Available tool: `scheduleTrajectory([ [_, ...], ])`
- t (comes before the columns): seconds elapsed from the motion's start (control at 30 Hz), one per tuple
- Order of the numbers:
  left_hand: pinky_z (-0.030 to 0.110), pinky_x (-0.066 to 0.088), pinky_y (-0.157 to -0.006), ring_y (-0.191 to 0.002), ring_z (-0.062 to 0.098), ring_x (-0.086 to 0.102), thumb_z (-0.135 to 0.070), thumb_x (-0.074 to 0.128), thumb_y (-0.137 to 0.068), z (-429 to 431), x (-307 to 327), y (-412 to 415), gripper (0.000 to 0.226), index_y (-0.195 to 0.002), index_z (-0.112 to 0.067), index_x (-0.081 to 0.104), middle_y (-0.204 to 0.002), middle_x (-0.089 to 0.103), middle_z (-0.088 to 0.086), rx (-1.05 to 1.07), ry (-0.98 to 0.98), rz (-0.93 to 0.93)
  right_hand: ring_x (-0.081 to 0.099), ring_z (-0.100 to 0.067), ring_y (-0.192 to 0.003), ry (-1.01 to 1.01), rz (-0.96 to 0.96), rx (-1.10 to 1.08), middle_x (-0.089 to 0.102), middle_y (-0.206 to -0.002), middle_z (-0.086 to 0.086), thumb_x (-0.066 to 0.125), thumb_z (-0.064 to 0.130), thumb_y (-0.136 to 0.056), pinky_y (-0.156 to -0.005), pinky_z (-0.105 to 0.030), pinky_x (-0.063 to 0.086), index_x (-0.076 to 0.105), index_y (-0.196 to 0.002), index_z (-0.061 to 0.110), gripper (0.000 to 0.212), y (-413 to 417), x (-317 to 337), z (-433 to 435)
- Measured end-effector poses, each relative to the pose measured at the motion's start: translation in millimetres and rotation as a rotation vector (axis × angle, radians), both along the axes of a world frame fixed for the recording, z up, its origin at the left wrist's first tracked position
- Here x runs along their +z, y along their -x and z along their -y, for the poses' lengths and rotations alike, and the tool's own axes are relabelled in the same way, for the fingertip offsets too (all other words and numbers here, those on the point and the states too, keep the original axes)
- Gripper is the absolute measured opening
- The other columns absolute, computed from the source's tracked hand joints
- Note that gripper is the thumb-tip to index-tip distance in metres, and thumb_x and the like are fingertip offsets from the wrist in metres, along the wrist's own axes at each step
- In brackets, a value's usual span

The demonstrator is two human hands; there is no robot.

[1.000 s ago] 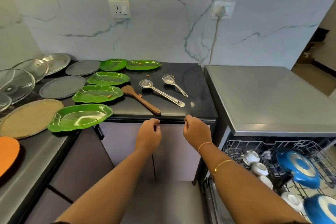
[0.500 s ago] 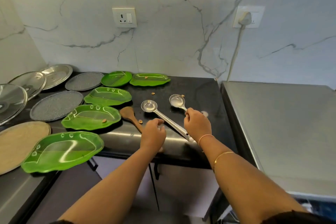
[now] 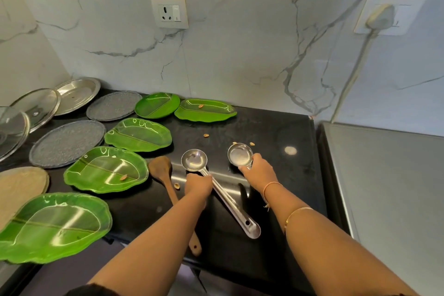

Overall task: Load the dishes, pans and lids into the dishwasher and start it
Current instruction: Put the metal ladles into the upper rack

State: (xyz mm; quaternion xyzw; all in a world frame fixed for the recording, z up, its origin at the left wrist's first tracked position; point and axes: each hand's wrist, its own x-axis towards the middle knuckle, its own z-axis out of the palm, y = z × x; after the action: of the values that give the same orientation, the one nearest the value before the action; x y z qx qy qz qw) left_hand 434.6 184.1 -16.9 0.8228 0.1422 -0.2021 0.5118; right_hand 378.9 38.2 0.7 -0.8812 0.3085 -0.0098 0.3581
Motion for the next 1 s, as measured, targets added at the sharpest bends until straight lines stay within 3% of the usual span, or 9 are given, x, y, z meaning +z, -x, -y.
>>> scheduleTrajectory([
  [0.27,0.039,0.046,-0.093,-0.108,0.035,0.055,-0.016,0.060,-0.090,13.2,-2.2,-6.2,0.033,-0.116,0.004,0.055,-0.115,0.058,0.020,0.049,0.033,-0.061,0.056,-0.031,-0.103,-0.061,-0.041,0.012,0.059,-0.112,-0.014,0.051,0.010,-0.090,-0.078,-0.032,0.041,0.044,-0.119,0.007,0.031,0.4,-5.2,6.1],
  [0.4,0.040,0.048,-0.095,-0.092,0.024,0.060,0.005,0.048,-0.091,10.1,6.4,-0.6,0.023,-0.113,0.006,0.053,-0.110,0.061,0.017,0.121,0.353,-0.187,0.065,-0.030,-0.090,-0.224,0.032,-0.095,0.066,-0.096,-0.016,0.053,0.004,-0.084,-0.084,-0.042,0.053,0.053,-0.113,0.004,0.028,5.4,-4.5,5.2],
  [0.43,0.040,0.048,-0.095,-0.090,0.022,0.061,0.009,0.042,-0.092,9.6,10.9,3.9,0.029,-0.120,0.005,0.048,-0.111,0.061,0.017,0.131,0.428,-0.200,0.066,-0.031,-0.088,-0.248,0.055,-0.114,0.067,-0.093,-0.016,0.052,0.002,-0.083,-0.083,-0.044,0.053,0.055,-0.109,0.005,0.026,8.9,-3.2,3.1],
  [0.5,0.037,0.049,-0.088,-0.082,0.017,0.061,0.009,0.035,-0.094,10.2,18.2,12.6,0.036,-0.130,0.004,0.039,-0.109,0.063,0.016,0.108,0.491,-0.183,0.065,-0.030,-0.087,-0.225,0.097,-0.133,0.067,-0.091,-0.014,0.052,0.003,-0.082,-0.082,-0.042,0.053,0.057,-0.101,0.008,0.021,17.0,-1.0,-1.6],
  [0.57,0.034,0.049,-0.074,-0.071,0.014,0.057,0.006,0.033,-0.095,10.1,25.8,24.0,0.036,-0.131,0.002,0.035,-0.092,0.061,0.010,0.081,0.531,-0.158,0.064,-0.029,-0.086,-0.197,0.145,-0.185,0.067,-0.091,-0.011,0.052,0.006,-0.082,-0.080,-0.038,0.052,0.058,-0.097,0.013,0.018,30.9,1.5,-7.7],
  [0.67,0.027,0.045,-0.057,-0.060,0.013,0.047,0.005,0.027,-0.095,5.3,36.7,43.1,0.028,-0.120,0.000,0.038,-0.076,0.049,0.007,0.058,0.568,-0.113,0.064,-0.028,-0.085,-0.184,0.221,-0.297,0.068,-0.089,-0.007,0.053,0.023,-0.086,-0.077,-0.037,0.052,0.061,-0.090,0.016,0.012,56.8,6.4,-18.8],
  [0.8,0.023,0.041,-0.053,-0.054,0.012,0.041,-0.007,0.029,-0.097,-19.5,53.5,80.0,0.013,-0.104,-0.006,0.041,-0.067,0.044,0.004,-0.044,0.580,-0.074,0.059,-0.022,-0.073,-0.114,0.264,-0.399,0.062,-0.074,-0.004,0.053,0.049,-0.088,-0.060,-0.030,0.043,0.060,-0.075,0.012,0.040,104.2,20.6,-42.5],
  [1.0,0.023,0.038,-0.047,-0.043,0.011,0.039,-0.038,0.046,-0.097,-77.1,77.5,148.8,0.035,-0.074,-0.012,0.044,-0.054,0.043,0.001,-0.172,0.688,-0.055,0.039,-0.016,-0.052,-0.104,0.389,-0.538,0.041,-0.052,-0.001,0.053,0.039,-0.091,-0.049,-0.028,0.027,0.041,-0.051,0.015,0.049,175.6,34.4,-108.0],
])
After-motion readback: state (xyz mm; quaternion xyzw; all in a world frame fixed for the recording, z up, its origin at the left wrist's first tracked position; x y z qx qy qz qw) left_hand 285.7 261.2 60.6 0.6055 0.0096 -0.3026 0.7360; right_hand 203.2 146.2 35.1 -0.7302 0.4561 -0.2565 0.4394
